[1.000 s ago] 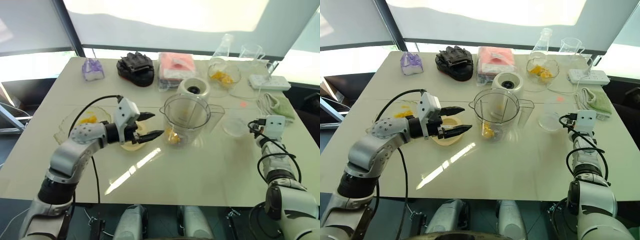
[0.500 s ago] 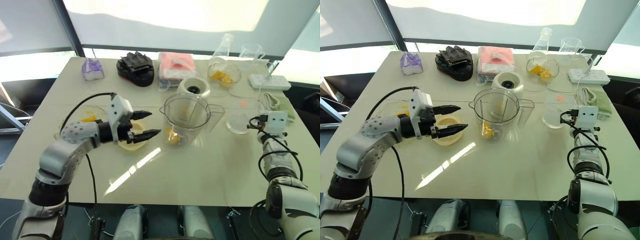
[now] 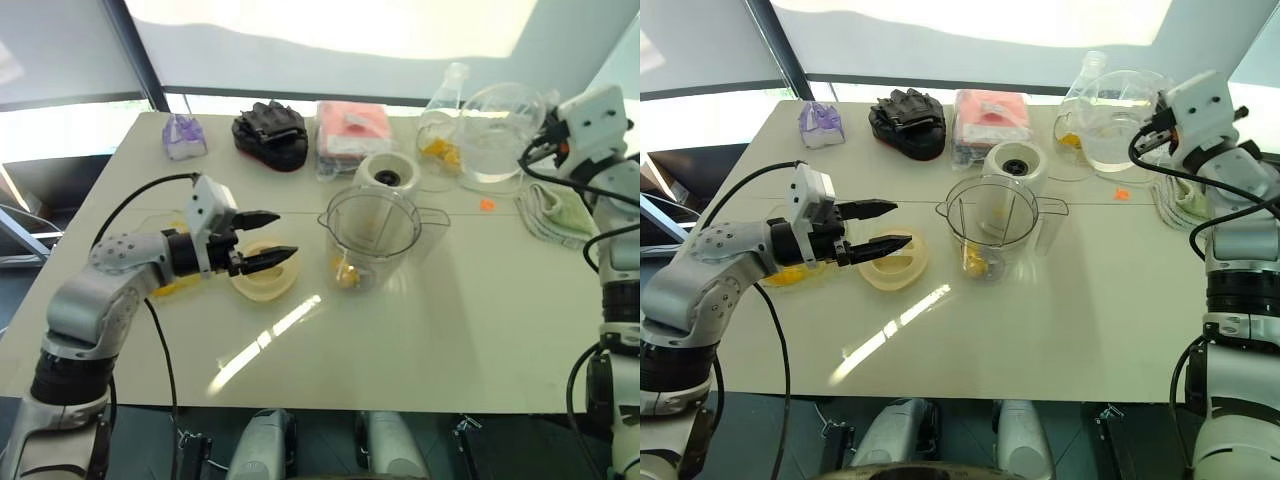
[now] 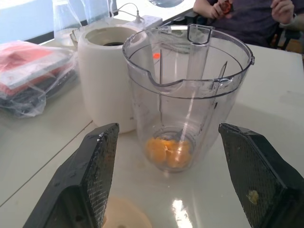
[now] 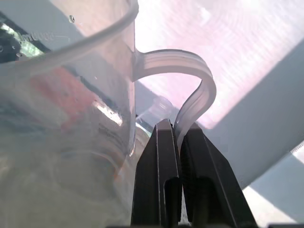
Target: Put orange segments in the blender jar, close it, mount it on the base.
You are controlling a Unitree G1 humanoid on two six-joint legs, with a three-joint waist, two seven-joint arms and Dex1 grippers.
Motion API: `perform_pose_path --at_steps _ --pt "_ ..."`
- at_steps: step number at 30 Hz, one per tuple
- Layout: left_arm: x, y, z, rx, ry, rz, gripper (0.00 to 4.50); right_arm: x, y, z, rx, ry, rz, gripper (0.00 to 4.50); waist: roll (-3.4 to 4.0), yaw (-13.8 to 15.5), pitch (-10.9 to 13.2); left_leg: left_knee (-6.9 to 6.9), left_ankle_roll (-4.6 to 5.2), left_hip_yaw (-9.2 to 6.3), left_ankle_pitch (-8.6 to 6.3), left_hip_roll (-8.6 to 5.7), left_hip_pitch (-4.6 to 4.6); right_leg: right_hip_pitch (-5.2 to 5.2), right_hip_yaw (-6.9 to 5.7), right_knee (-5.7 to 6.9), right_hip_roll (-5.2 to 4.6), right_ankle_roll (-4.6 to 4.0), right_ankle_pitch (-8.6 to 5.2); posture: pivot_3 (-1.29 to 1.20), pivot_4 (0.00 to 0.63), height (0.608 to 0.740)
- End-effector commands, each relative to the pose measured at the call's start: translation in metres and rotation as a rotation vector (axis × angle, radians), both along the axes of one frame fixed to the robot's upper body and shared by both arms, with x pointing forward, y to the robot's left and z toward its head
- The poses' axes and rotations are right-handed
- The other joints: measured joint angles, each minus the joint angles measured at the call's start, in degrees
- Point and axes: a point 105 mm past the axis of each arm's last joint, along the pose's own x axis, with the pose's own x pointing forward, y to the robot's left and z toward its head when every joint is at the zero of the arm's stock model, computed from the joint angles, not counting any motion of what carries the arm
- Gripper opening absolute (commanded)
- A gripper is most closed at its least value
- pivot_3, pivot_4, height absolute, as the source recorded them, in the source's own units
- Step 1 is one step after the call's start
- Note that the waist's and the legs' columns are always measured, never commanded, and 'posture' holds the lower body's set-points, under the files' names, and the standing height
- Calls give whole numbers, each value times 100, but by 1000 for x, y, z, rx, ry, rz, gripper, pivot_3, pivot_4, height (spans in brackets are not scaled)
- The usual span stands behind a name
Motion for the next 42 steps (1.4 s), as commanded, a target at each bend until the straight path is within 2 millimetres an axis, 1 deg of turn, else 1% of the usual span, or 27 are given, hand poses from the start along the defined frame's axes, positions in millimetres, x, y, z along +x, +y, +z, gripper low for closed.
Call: perform_pose_path --at_steps 1,6,9,12,14,15,17,20,32,42 --pt "2 -2 5 18 -59 -5 3490 -12 26 35 -97 -72 76 31 0 5 1 0 0 0 0 -1 -2 0 0 -2 -2 0 0 0 150 740" --pt "6 0 2 23 -67 16 3490 -18 47 42 -174 -86 123 31 -4 4 3 0 0 1 0 -4 -6 -4 -2 -4 -7 0 0 0 150 740" --pt "6 0 2 20 -71 21 3490 -20 53 44 -213 -99 128 31 -4 -1 4 -1 0 1 0 -4 -6 -5 -2 -4 -7 0 0 0 150 740" --pt "6 -2 0 18 -72 24 3490 -26 66 46 -306 -141 163 31 -4 -1 5 -1 0 1 0 -4 -6 -5 -2 -3 -7 0 0 0 150 740" --pt "7 -2 -1 21 -73 24 3490 -30 73 43 -377 -157 181 31 -3 -3 5 -1 0 1 0 -4 -6 -6 -2 -1 -7 0 0 0 150 740" --pt "7 -3 -1 22 -73 24 3490 -31 75 43 -385 -164 191 31 -4 -4 5 -1 0 1 0 -4 -6 -7 -3 0 -6 0 0 0 150 740" --pt "8 -3 -1 22 -75 24 3490 -34 78 44 -391 -187 200 31 -6 -4 6 -1 0 1 0 -3 -6 -7 -3 0 -5 0 0 0 150 740" --pt "8 -4 -1 23 -76 21 3490 -36 82 44 -470 -215 201 31 -6 -3 6 -1 0 4 0 -4 -6 -7 -3 0 -6 1 1 0 150 740" --pt "16 -6 -4 25 -80 9 3490 -41 93 45 -626 -292 216 31 -7 -4 7 -1 0 4 0 -4 -5 -7 -3 1 -5 1 1 0 150 740" --pt "15 -7 -7 27 -78 3 3490 -43 100 50 -726 -359 210 31 -7 -7 7 -1 -1 5 1 -4 -5 -7 -3 3 -5 1 1 0 150 740"
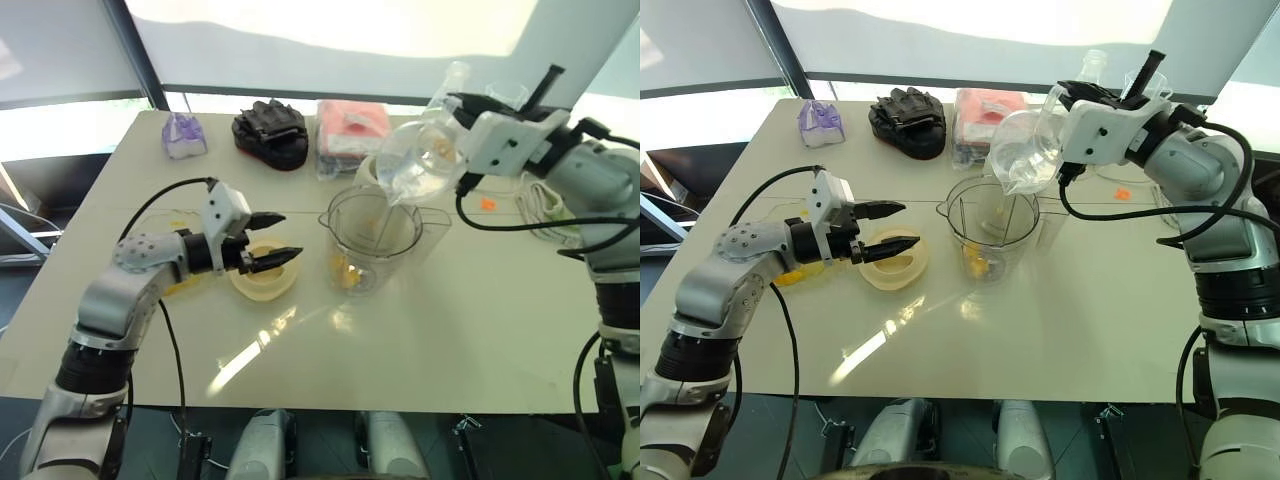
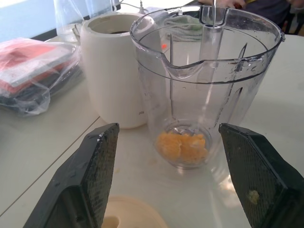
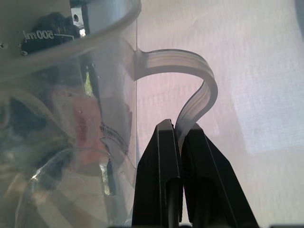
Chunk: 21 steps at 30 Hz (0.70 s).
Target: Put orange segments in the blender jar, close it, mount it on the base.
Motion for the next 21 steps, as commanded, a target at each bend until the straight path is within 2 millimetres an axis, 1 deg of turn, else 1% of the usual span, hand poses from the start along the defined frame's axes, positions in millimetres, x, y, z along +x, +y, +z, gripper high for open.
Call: perform_pose_path --at_steps 1,5,9,15,18,20,21 --pt "-2 -2 7 -3 -38 -11 3490 -9 1 26 -26 -113 5 31 0 0 0 0 0 0 0 0 0 0 0 0 0 0 0 0 150 740" --pt "0 -1 4 -4 -36 -10 3490 -10 5 28 -87 -153 5 31 0 1 0 0 0 0 0 0 0 0 0 0 0 0 0 0 150 740" --pt "1 -1 3 -4 -36 -10 3490 -10 6 30 -96 -176 6 31 0 -1 0 0 -1 0 0 0 0 0 0 0 0 0 0 0 150 740" --pt "0 -1 3 -3 -38 -13 3490 -10 6 29 -134 -192 7 31 0 0 0 0 -1 1 1 0 0 0 0 1 0 0 0 0 150 740" --pt "-1 -2 4 -5 -38 -14 3490 -9 4 27 -83 -167 7 31 0 -1 0 0 -1 1 1 0 1 0 0 1 0 0 0 0 150 740" --pt "-1 -1 5 -22 -35 -13 3490 -8 0 27 50 -116 15 31 -1 -1 0 0 -1 0 1 0 1 0 0 2 0 0 0 0 150 740" --pt "-1 0 8 -37 -33 -13 3490 -6 -6 23 191 -45 18 31 -1 1 -1 0 -2 0 1 1 1 0 0 2 0 1 1 0 150 740"
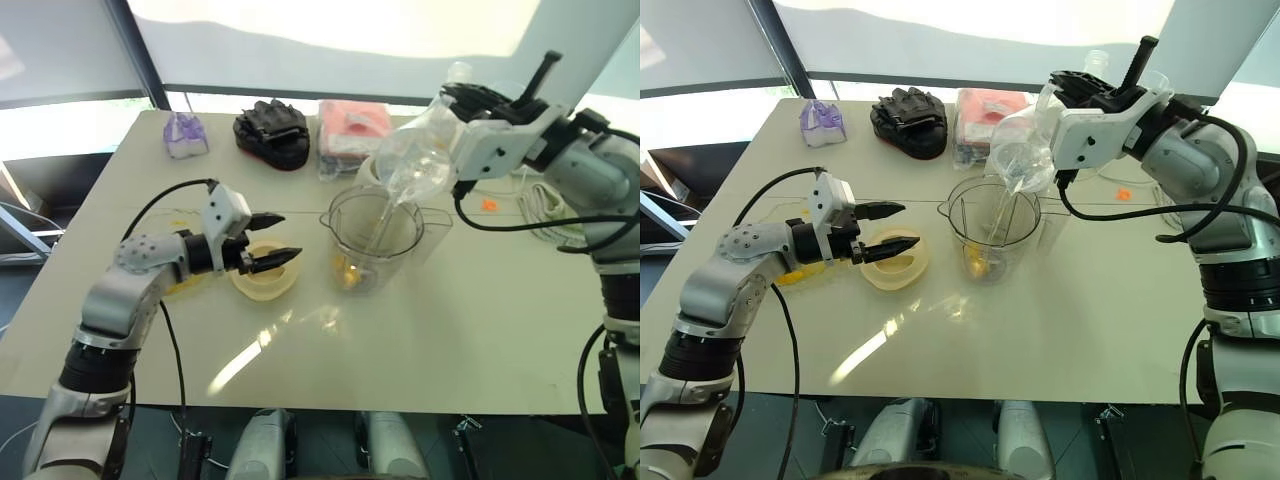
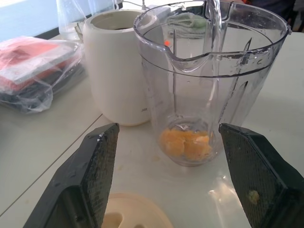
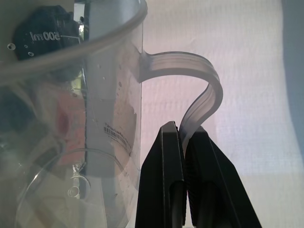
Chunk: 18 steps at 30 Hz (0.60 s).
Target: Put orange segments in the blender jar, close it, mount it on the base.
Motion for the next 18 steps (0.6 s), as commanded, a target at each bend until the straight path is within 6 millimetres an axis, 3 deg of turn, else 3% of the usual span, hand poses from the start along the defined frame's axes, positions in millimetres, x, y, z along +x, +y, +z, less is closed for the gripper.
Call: perform_pose_path --at_steps 1,8,11,14,18 --pt "-4 -1 15 -51 -26 -20 3490 -5 -15 9 354 103 30 31 -3 4 -2 1 -1 1 0 0 0 0 0 1 0 0 0 0 150 740" --pt "-6 0 31 -97 -25 -36 3490 -8 -34 -9 824 344 41 31 -4 16 0 1 -1 -5 1 1 0 3 -3 5 -3 17 10 0 150 740" --pt "-7 -1 41 -121 -30 -47 3490 -13 -48 -8 1046 373 28 31 -3 14 0 1 -1 -10 1 2 0 2 -4 8 -2 17 10 0 150 740" --pt "-9 -1 46 -130 -30 -55 3490 -17 -59 -8 1154 372 0 31 -3 14 0 1 -1 -11 0 2 0 3 -5 9 -3 18 11 0 150 740" --pt "-11 2 54 -138 -32 -66 3490 -33 -113 -20 1365 228 -192 31 -4 43 -1 0 -1 -12 0 0 -1 3 -7 8 -3 13 8 0 150 740"
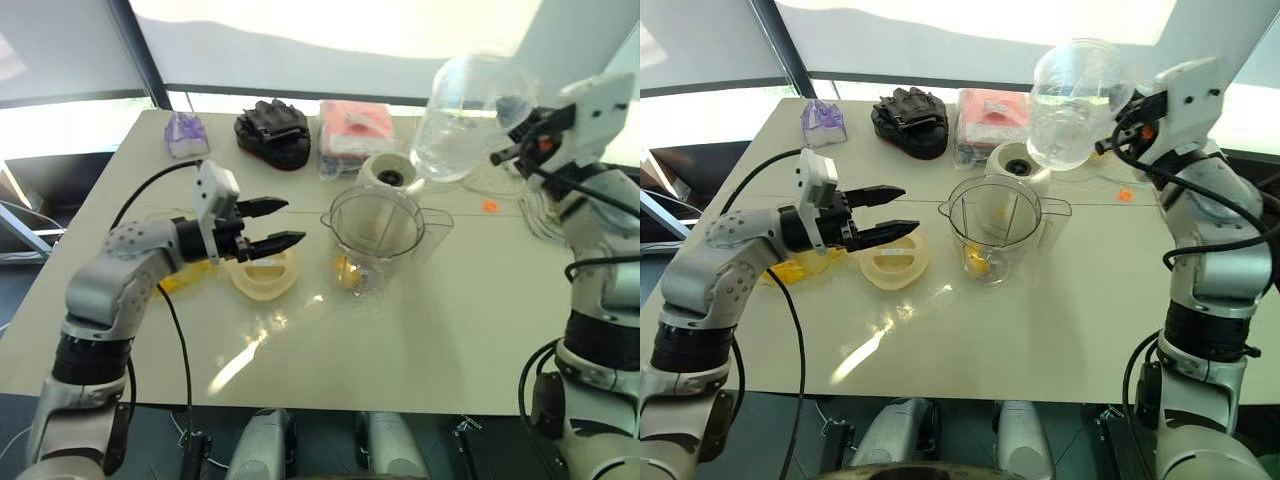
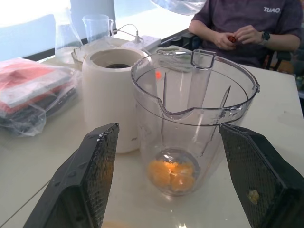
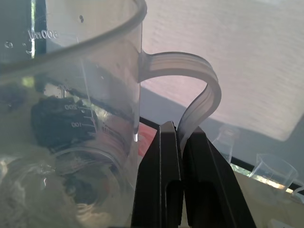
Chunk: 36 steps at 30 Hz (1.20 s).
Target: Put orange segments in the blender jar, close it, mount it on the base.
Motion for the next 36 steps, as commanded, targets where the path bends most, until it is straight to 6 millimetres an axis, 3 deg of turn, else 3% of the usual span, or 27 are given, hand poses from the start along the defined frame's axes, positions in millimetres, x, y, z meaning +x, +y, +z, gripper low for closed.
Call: perform_pose_path --at_steps 1,8,12,16,24,28,36 --pt "-5 1 20 -14 -65 -17 3490 -22 -42 2 65 -54 -215 31 0 23 0 0 0 -1 0 -1 -1 0 0 0 0 -1 0 0 150 740" --pt "-3 -9 12 -20 -69 -16 3490 -48 -112 -57 38 -25 -619 31 0 -23 0 0 0 9 0 -8 2 2 6 -4 1 -1 -1 0 150 740" --pt "-4 -11 8 -22 -72 0 3490 -61 -137 -111 43 79 -725 31 0 -27 0 0 0 7 0 -7 5 2 8 -1 9 -1 -1 0 150 740" --pt "-9 -13 5 -9 -73 7 3490 -67 -154 -153 143 146 -796 31 4 -76 -1 0 -1 19 1 -3 12 2 21 1 10 -11 -6 0 150 740" --pt "-23 -17 -1 20 -44 -38 3490 -56 -157 -183 209 187 -808 31 6 -67 -2 0 -3 18 4 1 15 2 26 1 16 -14 -8 0 150 740" --pt "-24 -21 -4 20 -37 -39 3490 -67 -171 -196 320 196 -908 31 6 -38 -2 0 -3 18 4 0 14 2 26 0 15 -14 -8 0 150 740" --pt "-25 -27 -6 6 -29 -42 3490 -68 -170 -217 279 249 -919 31 6 -69 -2 0 -3 18 4 -1 13 4 27 -3 15 -14 -8 0 150 740"
